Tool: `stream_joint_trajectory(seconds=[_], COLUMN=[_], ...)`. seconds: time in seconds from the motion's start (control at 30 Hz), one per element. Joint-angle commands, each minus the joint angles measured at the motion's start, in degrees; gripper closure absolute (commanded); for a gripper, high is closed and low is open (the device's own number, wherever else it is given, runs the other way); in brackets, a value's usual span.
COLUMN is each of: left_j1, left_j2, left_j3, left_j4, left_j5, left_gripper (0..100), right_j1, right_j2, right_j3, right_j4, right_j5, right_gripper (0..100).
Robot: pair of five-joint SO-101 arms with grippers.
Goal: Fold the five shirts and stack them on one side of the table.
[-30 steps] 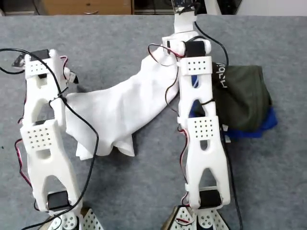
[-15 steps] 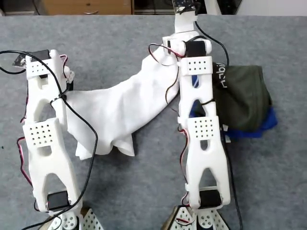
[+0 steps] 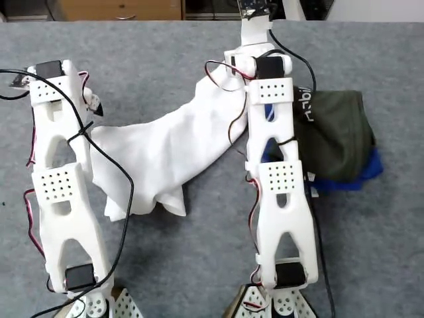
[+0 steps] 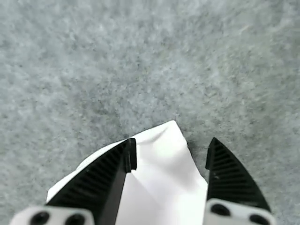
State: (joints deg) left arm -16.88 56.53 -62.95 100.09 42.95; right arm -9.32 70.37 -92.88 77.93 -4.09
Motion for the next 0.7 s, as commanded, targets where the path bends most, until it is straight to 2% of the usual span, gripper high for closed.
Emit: stream_joint_trajectory(seconds=[0.0, 0.33, 0.53, 0.67], left_j1=[1.8, 2.5, 0.2, -0.2], left_j2=[-0.3, 6.5, 7.4, 7.4], left_j3=[-1.8, -0.2, -0.2, -0.2], left_j4=[0.7, 0.7, 0.6, 0.6], left_j5=[0.1, 0.4, 4.2, 4.3], left_gripper=[75, 75, 86, 87], right_j1=[0.8, 0.8, 0.7, 0.7], right_j2=[-1.5, -1.5, -1.5, -1.5], right_j3=[-2.7, -2.7, -2.7, -2.7], right_j4=[-1.1, -1.1, -1.1, -1.1], right_j5=[-0.5, -0.6, -0.8, -0.8], right_gripper=[99.4, 99.4, 99.4, 99.4])
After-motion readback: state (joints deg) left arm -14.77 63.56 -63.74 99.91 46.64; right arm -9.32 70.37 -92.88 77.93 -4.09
